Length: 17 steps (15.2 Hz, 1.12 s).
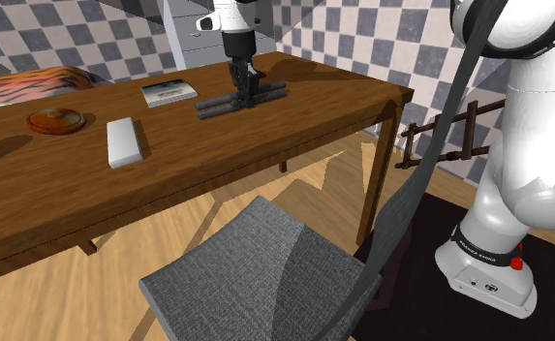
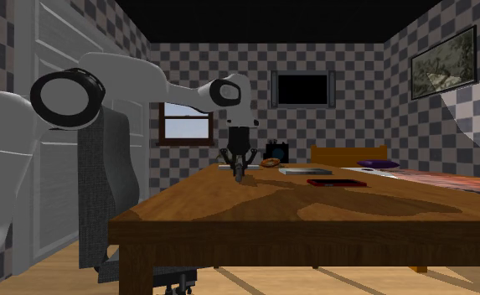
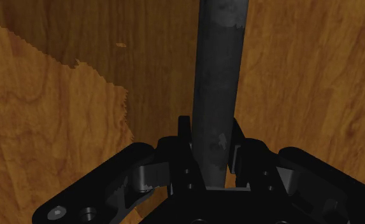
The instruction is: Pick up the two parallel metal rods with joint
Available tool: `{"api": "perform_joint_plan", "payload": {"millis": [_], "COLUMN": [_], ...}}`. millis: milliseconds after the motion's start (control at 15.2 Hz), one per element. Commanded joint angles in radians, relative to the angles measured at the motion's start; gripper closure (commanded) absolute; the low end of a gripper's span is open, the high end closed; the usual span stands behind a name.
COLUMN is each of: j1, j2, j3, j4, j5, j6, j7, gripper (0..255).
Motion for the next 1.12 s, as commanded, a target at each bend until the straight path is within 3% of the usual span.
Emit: {"api": "perform_joint_plan", "payload": {"millis": [0,594,1056], "j1": [0.000,0.001,0.005], "j2": [0.000,0.053,0.150], "j3": [0.000,0.000,0.000], "j4": [0.000,0.189,0.443], "j5": [0.000,-0.002,-0.004], "j6": [0.000,-0.136,-0.293], "j7": [0.000,0.001,0.004], "gripper": [255,255,255]}}
